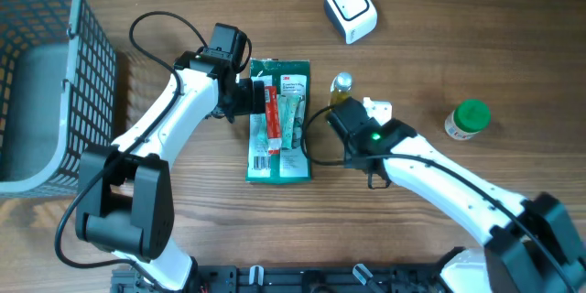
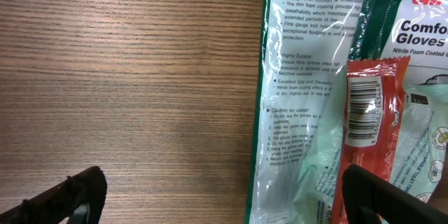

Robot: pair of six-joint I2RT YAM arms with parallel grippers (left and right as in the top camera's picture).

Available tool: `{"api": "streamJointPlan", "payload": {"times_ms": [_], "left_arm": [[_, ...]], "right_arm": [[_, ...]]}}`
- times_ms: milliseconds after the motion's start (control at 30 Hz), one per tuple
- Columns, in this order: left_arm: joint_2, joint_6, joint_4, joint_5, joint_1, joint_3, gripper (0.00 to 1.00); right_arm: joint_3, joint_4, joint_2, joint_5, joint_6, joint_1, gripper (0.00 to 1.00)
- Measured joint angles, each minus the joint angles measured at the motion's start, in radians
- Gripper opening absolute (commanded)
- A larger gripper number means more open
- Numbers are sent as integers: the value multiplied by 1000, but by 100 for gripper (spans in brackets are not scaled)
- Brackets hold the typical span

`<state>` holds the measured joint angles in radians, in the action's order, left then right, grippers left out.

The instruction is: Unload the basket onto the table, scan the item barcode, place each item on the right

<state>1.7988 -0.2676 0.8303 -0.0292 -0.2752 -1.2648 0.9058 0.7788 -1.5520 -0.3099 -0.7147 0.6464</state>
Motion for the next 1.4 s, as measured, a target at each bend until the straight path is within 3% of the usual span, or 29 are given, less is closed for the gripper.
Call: {"api": "streamJointPlan", "payload": {"times_ms": [767,1000,1100,1167,1400], "left_arm": [[0,0,0,0,0,0,100],[0,0,0,0,0,0,100],[0,0,0,0,0,0,100],[0,0,0,0,0,0,100],[0,0,0,0,0,0,100]], "right_arm": [[12,-62,-165,-23,30,3,34],[20,-58,-181,-43,34,7,26],[21,-53,-182,-54,48,6,9],[22,-54,-182,-60,63,5,4],[31,-15,-83,1,84,-33,4]]}}
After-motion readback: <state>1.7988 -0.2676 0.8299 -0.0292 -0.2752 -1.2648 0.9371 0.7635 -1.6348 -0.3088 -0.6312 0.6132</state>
